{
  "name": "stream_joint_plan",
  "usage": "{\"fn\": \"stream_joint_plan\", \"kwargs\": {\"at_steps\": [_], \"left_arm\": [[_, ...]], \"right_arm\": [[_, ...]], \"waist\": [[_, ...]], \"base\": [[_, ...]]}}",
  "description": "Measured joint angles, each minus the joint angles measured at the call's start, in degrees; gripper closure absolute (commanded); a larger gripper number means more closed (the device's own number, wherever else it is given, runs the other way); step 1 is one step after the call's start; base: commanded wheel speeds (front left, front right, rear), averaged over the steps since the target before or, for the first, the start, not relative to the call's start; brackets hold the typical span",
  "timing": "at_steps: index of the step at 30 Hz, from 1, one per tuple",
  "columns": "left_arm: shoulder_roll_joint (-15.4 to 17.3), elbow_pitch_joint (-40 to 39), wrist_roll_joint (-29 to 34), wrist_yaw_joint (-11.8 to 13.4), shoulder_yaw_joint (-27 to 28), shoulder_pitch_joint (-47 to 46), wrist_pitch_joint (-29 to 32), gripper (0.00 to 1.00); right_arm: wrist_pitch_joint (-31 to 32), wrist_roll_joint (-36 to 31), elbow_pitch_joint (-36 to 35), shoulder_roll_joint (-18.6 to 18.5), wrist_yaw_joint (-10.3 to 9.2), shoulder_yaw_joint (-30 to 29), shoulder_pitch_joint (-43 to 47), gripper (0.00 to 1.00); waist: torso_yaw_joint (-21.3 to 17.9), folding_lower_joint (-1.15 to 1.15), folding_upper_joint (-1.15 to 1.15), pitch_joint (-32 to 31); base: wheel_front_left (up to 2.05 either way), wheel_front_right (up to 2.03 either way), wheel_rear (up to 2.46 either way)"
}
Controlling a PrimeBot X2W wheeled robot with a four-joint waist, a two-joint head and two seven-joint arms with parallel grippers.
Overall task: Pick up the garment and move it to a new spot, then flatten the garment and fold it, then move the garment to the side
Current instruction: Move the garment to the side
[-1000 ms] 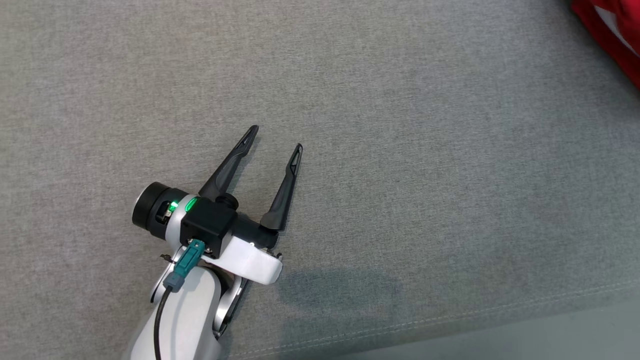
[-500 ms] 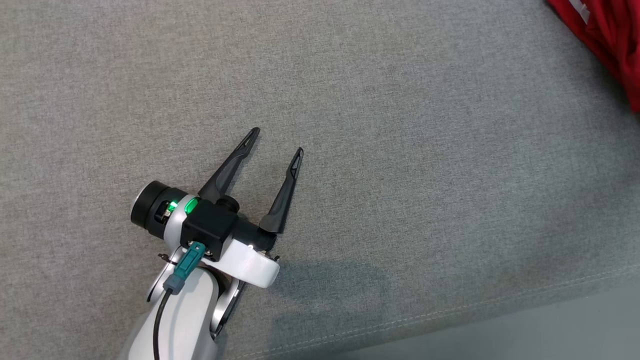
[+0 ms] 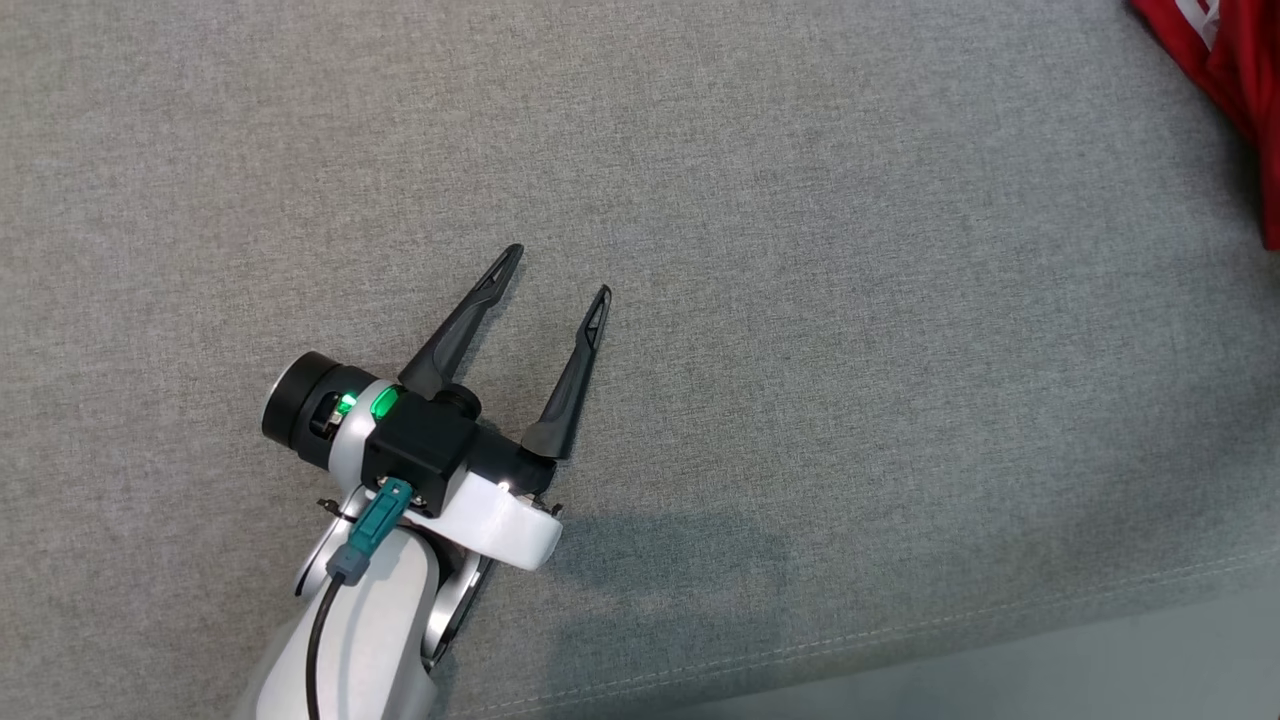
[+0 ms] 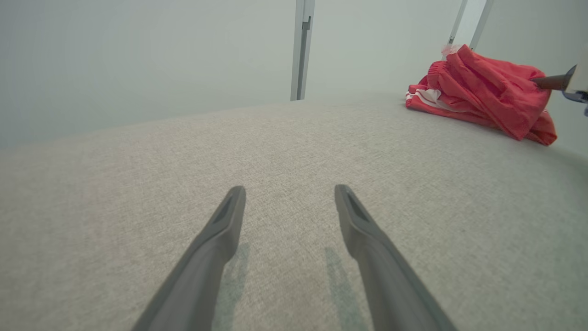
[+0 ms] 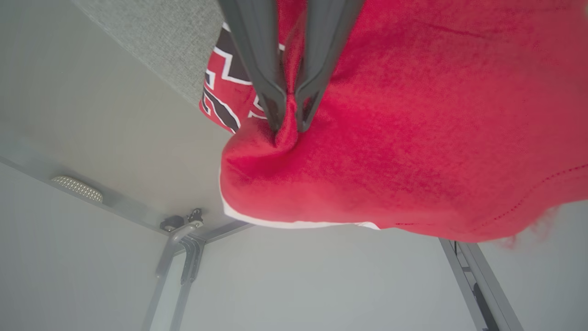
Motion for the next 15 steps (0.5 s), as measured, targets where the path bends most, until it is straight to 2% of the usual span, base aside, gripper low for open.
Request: {"fn": "stream_joint_plan", "kwargs": {"at_steps": [1, 2, 10, 12, 15], "left_arm": [[0.0, 0.0, 0.0, 0.0, 0.0, 0.0, 0.0, 0.0], [0.0, -0.1, 0.0, 0.0, 0.0, 0.0, 0.0, 0.0], [0.1, 0.3, 0.0, 0.3, 0.0, 0.0, 0.0, 0.0], [0.0, 0.3, -0.1, 0.5, 0.0, 0.0, 0.0, 0.0], [-0.1, 0.5, -0.6, 0.7, 0.2, 0.1, 0.0, 0.0]], "right_arm": [[0.0, -1.4, -0.3, 0.4, 0.0, -1.6, 0.2, 0.45], [0.0, -2.9, -0.5, 0.8, 0.0, -3.4, 0.4, 0.02], [0.0, -15.8, -5.4, 3.3, 0.03, -19.1, 2.1, 0.0], [0.0, -18.9, -8.3, 4.5, 0.02, -20.7, 2.0, 0.0], [0.0, -21.5, -12.5, 7.3, 0.02, -19.9, 1.3, 0.0]], "waist": [[0.0, 0.0, 0.0, 0.1], [0.0, 0.0, 0.0, 0.1], [-0.1, 0.0, 0.0, -1.1], [0.0, 0.0, 0.0, -2.0], [0.3, 0.0, 0.0, -3.6]], "base": [[0.0, 0.0, 0.0], [0.0, 0.0, 0.0], [0.0, 0.0, 0.0], [0.0, 0.0, 0.0], [0.0, 0.0, 0.0]]}}
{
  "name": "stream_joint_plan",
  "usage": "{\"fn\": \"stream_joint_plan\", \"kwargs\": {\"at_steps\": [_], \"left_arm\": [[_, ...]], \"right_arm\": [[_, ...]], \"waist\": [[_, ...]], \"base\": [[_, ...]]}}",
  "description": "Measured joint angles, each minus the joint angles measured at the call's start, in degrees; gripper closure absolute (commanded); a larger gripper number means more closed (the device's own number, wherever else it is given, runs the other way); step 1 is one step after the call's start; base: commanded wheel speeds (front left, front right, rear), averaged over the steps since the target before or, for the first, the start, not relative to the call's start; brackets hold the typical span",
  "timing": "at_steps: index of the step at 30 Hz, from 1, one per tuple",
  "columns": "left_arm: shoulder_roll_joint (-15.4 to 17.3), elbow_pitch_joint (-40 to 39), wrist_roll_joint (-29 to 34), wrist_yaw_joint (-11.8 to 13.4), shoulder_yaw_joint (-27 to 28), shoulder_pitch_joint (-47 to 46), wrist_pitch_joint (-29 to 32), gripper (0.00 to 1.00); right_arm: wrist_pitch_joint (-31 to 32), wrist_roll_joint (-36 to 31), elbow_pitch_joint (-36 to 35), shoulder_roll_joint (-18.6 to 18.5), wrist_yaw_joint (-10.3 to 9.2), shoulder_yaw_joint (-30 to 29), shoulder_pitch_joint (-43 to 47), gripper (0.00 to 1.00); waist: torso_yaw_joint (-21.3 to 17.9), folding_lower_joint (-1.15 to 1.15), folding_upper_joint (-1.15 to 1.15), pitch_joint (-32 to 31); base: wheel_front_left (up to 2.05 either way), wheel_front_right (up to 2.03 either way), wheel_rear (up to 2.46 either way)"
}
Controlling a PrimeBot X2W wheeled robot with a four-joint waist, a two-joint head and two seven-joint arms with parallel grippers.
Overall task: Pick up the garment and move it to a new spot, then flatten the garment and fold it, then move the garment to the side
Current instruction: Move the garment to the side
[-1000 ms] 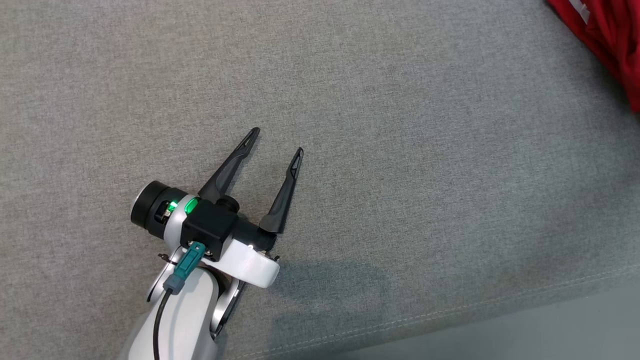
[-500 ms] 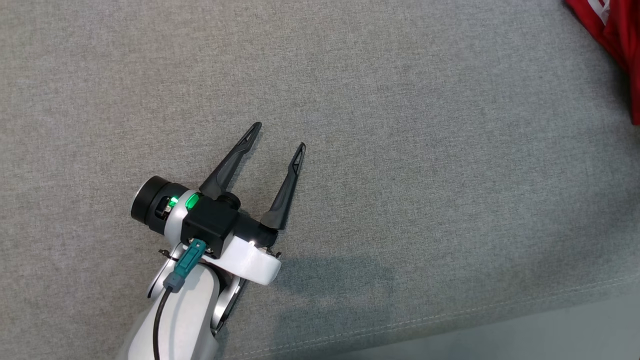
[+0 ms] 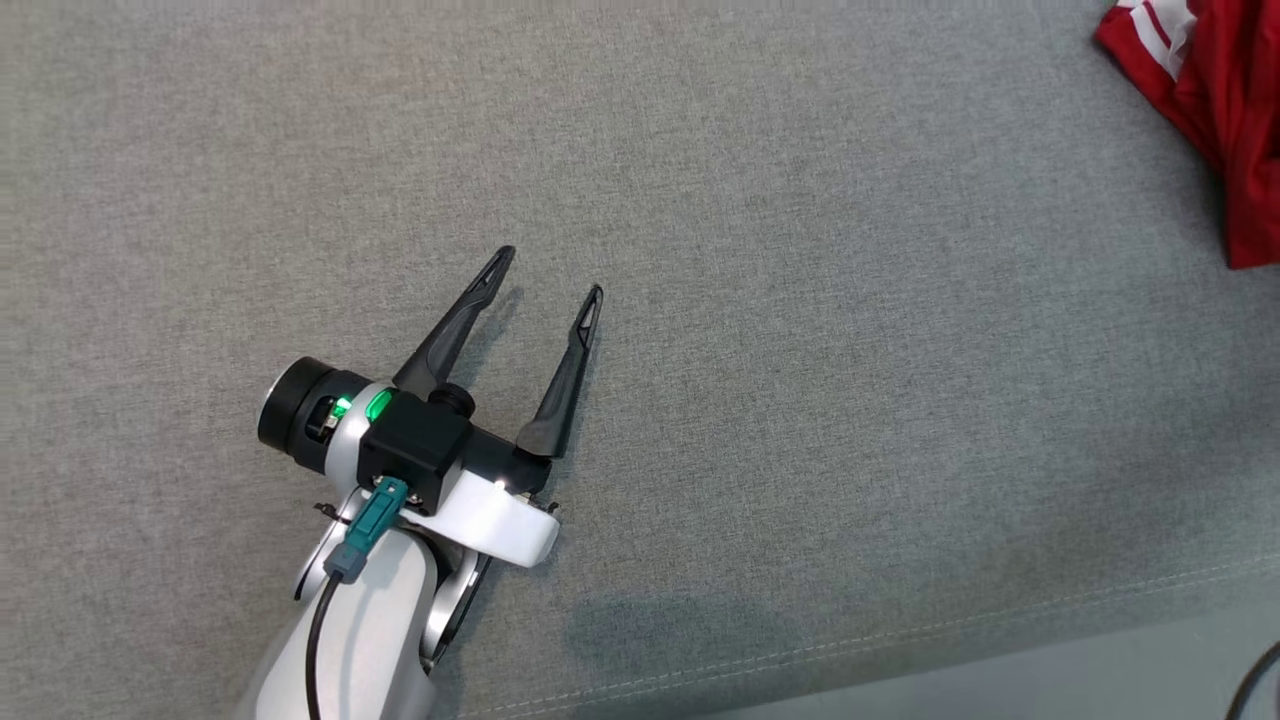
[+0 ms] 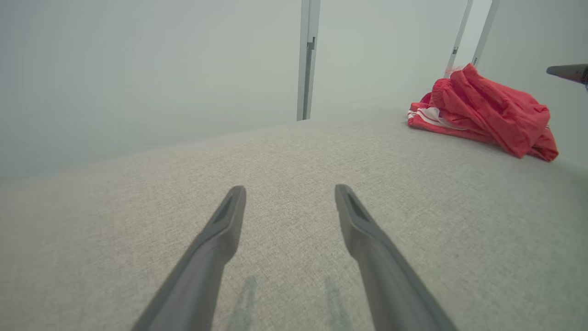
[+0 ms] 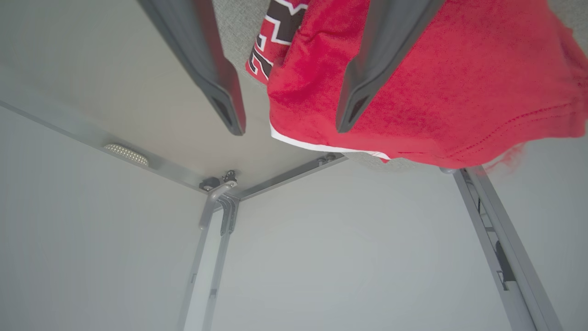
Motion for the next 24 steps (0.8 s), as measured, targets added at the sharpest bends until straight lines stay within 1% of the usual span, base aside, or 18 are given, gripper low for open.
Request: {"fn": "stream_joint_plan", "kwargs": {"at_steps": [3, 7, 11, 16, 18, 19, 20, 24], "left_arm": [[-0.2, 0.3, -0.6, 0.4, 0.2, 0.2, 0.0, 0.0], [-0.6, 0.5, -1.9, 1.4, 0.8, 1.6, 0.0, 0.0], [-1.1, 0.5, -2.9, 1.9, 2.0, 3.1, 0.0, 0.0], [-1.6, 0.3, -3.5, 2.6, 3.5, 4.6, 0.0, 0.0], [-1.7, 0.3, -4.2, 2.9, 4.1, 5.7, 0.0, 0.0], [-1.7, 0.3, -4.2, 2.9, 4.1, 5.7, 0.0, 0.0], [-1.7, 0.3, -4.6, 2.9, 4.4, 6.3, 0.0, 0.0], [-1.8, 0.8, -5.5, 3.4, 5.4, 8.6, 0.0, 0.0]], "right_arm": [[0.0, -0.2, -2.4, 2.8, 0.01, 2.9, -0.8, 0.0], [0.0, 2.0, -4.3, 4.1, 0.01, 10.0, -0.7, 0.0], [-0.1, 6.4, -5.6, 4.8, 0.01, 18.4, 0.1, 0.0], [-0.1, 14.2, -7.0, 5.5, 0.01, 29.3, 3.5, 0.0], [-0.1, 17.0, -8.2, 5.8, 0.01, 32.9, 5.4, 0.0], [-0.1, 17.0, -8.2, 5.8, 0.01, 32.9, 5.4, 0.0], [-0.1, 18.2, -8.7, 5.8, 0.01, 34.7, 6.3, 0.0], [-0.1, 23.9, -13.2, 5.9, 0.01, 41.6, 11.4, 0.0]], "waist": [[0.4, 0.0, 0.0, -1.9], [1.4, 0.0, 0.0, -4.8], [3.0, 0.0, 0.0, -7.5], [5.1, 0.0, 0.0, -10.8], [5.9, 0.0, 0.0, -12.2], [5.9, 0.0, 0.0, -12.2], [6.2, 0.0, 0.0, -13.0], [7.5, 0.0, 0.0, -16.2]], "base": [[0.0, 0.0, 0.0], [0.0, 0.0, 0.0], [0.0, 0.0, 0.0], [0.0, 0.0, 0.0], [0.0, 0.0, 0.0], [0.0, 0.0, 0.0], [0.0, 0.0, 0.0], [0.0, 0.0, 0.0]]}}
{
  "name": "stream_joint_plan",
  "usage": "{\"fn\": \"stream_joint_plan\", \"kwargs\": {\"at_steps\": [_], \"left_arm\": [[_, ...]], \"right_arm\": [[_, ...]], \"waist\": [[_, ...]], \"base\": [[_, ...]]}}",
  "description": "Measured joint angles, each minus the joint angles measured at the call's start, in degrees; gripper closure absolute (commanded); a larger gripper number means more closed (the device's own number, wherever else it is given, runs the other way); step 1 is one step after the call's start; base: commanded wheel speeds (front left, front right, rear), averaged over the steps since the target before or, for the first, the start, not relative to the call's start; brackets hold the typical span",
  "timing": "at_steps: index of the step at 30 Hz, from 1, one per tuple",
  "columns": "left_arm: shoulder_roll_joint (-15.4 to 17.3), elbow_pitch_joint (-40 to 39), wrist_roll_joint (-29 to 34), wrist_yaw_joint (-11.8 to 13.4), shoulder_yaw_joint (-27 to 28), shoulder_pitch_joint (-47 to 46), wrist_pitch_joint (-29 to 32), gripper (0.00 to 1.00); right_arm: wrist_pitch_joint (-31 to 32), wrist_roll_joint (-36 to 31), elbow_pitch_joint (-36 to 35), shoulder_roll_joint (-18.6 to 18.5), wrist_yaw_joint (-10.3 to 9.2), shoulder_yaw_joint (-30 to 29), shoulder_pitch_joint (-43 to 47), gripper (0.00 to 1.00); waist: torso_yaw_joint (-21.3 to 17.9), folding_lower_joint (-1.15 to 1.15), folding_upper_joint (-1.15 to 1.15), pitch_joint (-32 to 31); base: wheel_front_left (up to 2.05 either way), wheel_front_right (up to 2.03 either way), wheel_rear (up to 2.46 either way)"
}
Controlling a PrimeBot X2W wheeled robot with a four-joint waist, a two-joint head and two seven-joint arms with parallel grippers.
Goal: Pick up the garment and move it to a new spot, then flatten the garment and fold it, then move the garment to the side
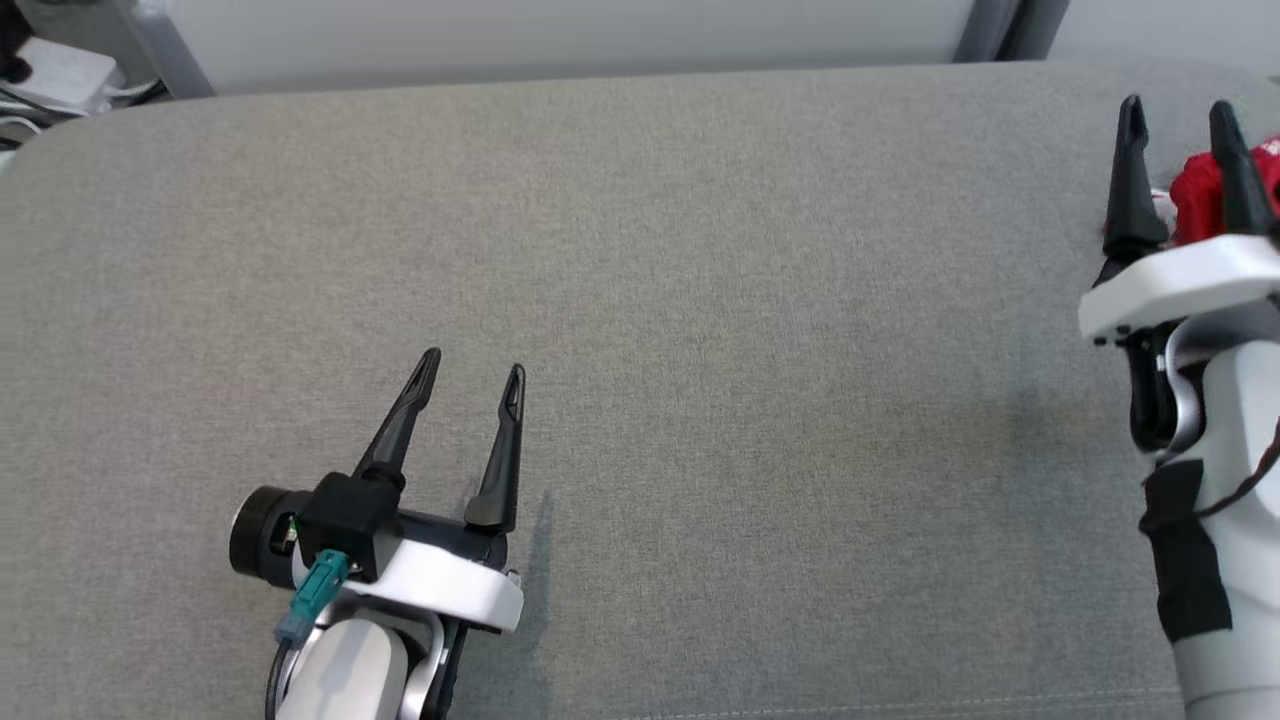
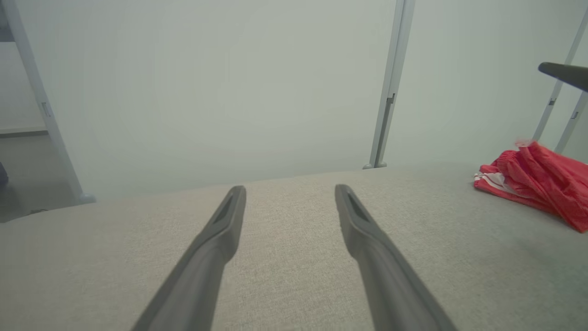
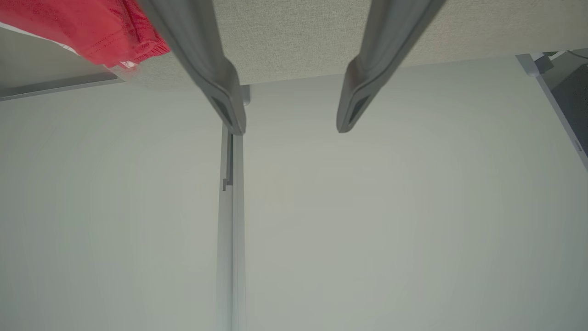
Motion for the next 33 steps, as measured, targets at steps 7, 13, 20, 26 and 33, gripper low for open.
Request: {"fn": "stream_joint_plan", "kwargs": {"at_steps": [7, 13, 20, 26, 33], "left_arm": [[-0.2, 1.5, -1.0, 0.3, 0.4, 3.7, 0.0, 0.0], [-0.2, 0.3, -1.6, 0.5, 1.2, 7.8, 0.0, 0.0], [-0.2, -3.6, -3.0, 2.0, 2.4, 11.1, 0.0, 0.0], [-0.1, -4.8, -2.7, 2.2, 3.1, 14.5, 0.0, 0.0], [-0.1, -5.0, -0.3, 3.0, 3.8, 16.3, 0.0, 0.0]], "right_arm": [[0.0, 5.6, -8.9, 0.1, 0.0, 5.7, 13.1, 0.0], [0.0, 8.3, -16.8, 0.1, 0.0, 9.0, 25.4, 0.0], [0.0, 12.9, -26.9, -0.5, 0.0, 12.7, 37.4, 0.0], [0.0, 16.1, -32.1, -1.3, -0.01, 12.5, 44.1, 0.0], [0.0, 14.0, -33.9, -1.5, -0.01, 12.9, 48.2, 0.0]], "waist": [[1.5, 0.0, 0.0, -6.0], [2.4, 0.0, 0.0, -10.8], [3.6, 0.0, 0.0, -13.7], [4.1, 0.0, 0.0, -15.3], [4.3, 0.0, 0.0, -16.3]], "base": [[0.0, 0.0, 0.0], [0.0, 0.0, 0.0], [0.0, 0.0, 0.0], [0.0, 0.0, 0.0], [0.0, 0.0, 0.0]]}}
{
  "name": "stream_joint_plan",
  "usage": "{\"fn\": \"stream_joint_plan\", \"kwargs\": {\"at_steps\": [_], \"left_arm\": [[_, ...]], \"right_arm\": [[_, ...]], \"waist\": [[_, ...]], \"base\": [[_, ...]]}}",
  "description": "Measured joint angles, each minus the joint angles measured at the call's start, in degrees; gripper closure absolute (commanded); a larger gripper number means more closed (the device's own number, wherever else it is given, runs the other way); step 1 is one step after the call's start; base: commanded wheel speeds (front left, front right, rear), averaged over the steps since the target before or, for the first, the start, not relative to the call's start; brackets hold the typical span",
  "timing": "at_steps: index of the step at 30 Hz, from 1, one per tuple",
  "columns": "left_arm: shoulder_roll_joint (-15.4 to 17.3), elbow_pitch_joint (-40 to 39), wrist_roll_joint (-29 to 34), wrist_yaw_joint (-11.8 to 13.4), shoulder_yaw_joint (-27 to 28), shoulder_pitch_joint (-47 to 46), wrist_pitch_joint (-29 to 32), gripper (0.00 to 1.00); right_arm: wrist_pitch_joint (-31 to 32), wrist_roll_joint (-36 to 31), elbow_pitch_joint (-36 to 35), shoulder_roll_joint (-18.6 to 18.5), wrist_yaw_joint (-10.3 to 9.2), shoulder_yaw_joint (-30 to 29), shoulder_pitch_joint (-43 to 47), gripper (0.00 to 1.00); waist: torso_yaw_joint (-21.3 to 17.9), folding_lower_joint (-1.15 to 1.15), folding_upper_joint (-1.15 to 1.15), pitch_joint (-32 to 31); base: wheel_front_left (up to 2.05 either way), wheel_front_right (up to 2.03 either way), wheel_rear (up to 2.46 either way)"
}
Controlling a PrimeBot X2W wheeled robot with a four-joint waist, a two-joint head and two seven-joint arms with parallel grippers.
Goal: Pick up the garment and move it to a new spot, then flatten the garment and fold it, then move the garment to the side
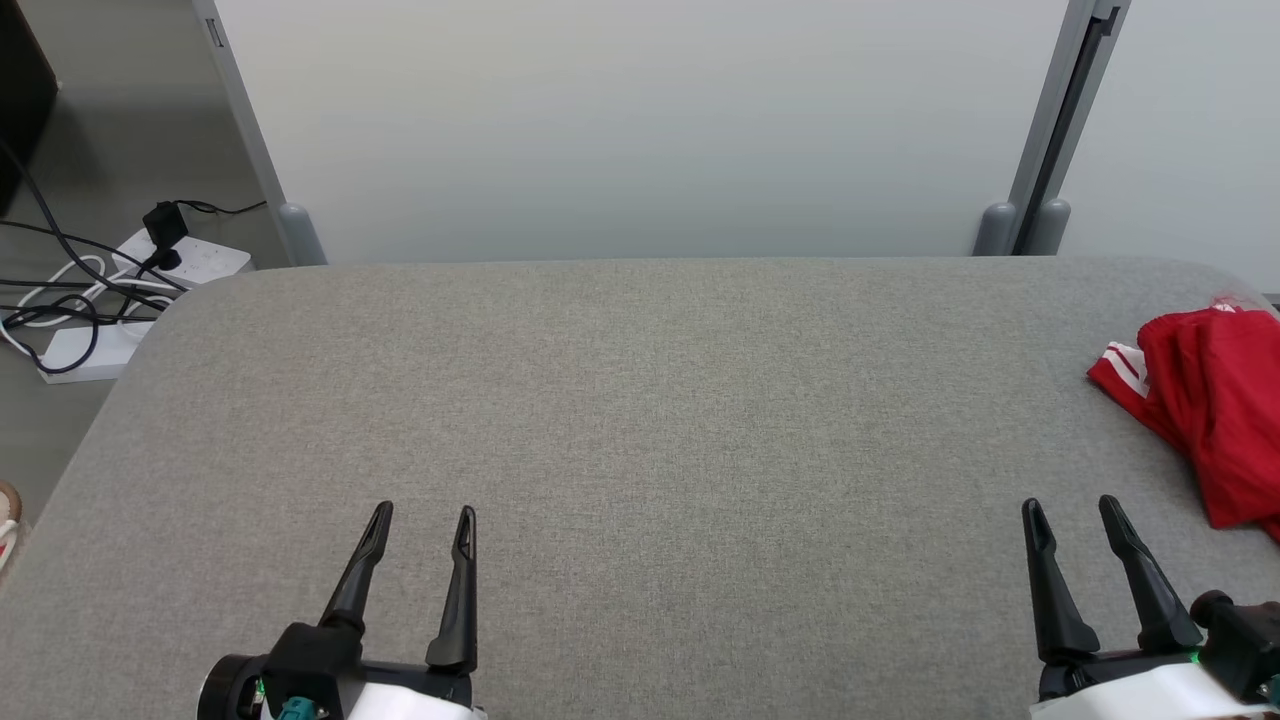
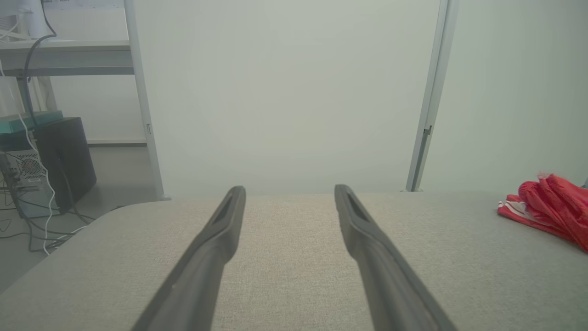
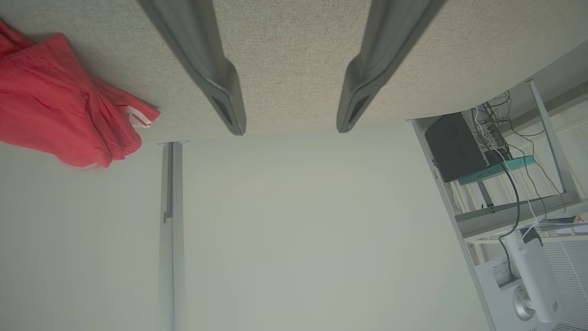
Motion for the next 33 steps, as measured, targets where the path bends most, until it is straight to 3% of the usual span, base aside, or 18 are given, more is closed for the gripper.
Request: {"fn": "stream_joint_plan", "kwargs": {"at_steps": [10, 11, 17, 33], "left_arm": [[0.0, 0.9, 0.7, -0.2, 0.4, 0.0, 0.0, 0.0], [0.0, 1.3, 0.8, -0.5, 0.5, 0.0, 0.0, 1.0], [-0.1, 5.1, 0.0, -0.6, 0.0, 2.7, 0.3, 1.0], [0.0, 5.6, -10.8, -1.6, 1.2, 2.4, 2.7, 1.0]], "right_arm": [[0.0, -0.9, -1.1, 0.1, 0.0, 0.3, 0.0, 0.0], [0.0, -0.9, -1.1, 0.1, 0.0, 0.4, 0.0, 1.0], [0.3, -0.3, 2.4, 1.2, -0.03, 1.1, 2.3, 1.0], [2.8, 9.3, 2.8, 1.6, -0.05, -0.3, 2.0, 1.0]], "waist": [[0.3, 0.0, 0.0, -0.1], [0.3, 0.0, 0.0, -0.1], [0.3, 0.0, 0.0, 0.0], [0.1, 0.02, 0.0, 0.6]], "base": [[0.0, 0.0, 0.0], [0.0, 0.0, 0.0], [0.0, 0.0, 0.0], [0.0, 0.0, 0.0]]}}
